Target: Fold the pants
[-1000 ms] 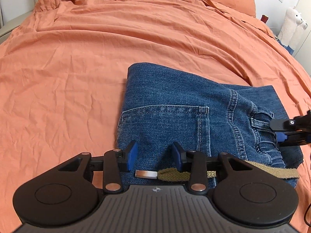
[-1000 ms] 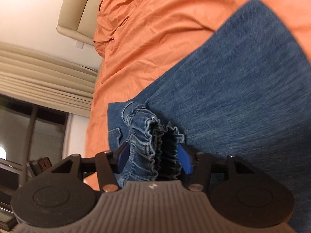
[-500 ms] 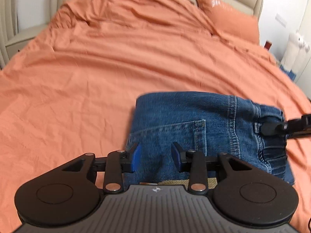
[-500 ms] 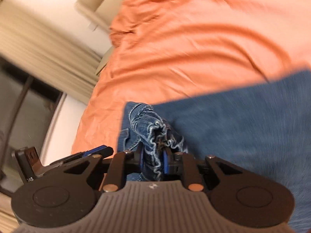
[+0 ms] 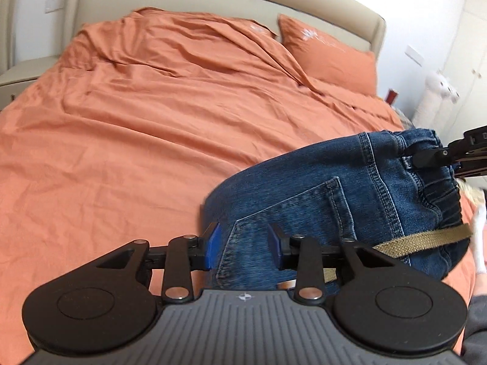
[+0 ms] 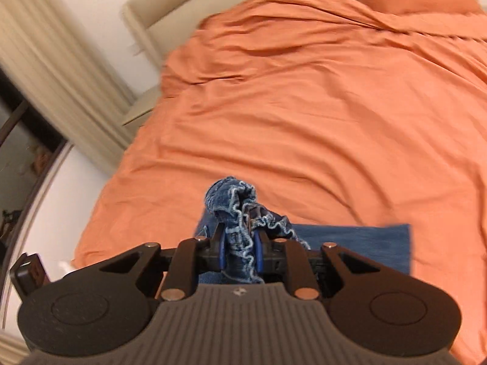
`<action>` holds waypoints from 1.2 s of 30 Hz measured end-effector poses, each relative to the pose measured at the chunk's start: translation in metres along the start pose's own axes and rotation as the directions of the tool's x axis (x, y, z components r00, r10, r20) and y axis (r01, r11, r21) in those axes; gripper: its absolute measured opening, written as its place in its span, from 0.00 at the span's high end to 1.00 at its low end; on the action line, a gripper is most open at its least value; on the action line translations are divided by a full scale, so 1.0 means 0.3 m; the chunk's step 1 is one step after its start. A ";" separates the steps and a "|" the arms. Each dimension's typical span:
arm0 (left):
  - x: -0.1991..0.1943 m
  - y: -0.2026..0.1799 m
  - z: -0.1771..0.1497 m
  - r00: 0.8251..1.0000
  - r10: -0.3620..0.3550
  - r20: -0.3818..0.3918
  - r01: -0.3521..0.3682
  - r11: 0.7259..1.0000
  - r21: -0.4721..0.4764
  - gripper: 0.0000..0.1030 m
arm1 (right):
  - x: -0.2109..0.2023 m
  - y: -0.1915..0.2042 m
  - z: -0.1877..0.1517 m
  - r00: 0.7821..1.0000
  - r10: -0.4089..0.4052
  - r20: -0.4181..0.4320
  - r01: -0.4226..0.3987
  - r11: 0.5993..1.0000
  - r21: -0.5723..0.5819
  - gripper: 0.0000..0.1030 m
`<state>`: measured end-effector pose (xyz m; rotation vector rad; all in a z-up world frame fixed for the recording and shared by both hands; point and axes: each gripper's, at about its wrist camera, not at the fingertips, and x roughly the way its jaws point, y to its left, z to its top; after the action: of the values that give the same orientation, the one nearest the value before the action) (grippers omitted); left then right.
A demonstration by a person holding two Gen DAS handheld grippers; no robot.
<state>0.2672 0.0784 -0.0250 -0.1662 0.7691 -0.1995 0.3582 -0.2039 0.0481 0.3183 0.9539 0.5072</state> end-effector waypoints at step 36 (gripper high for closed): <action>-0.145 -0.119 -0.266 0.995 0.067 -0.075 -0.046 0.966 0.255 0.58 | -0.014 -0.269 -0.506 0.961 -0.199 0.190 0.238 0.948 -0.210 0.81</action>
<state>0.1764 0.0482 -0.0443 0.1065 0.8232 -0.2494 0.2509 -0.2681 -0.0699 0.0411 0.7473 0.3754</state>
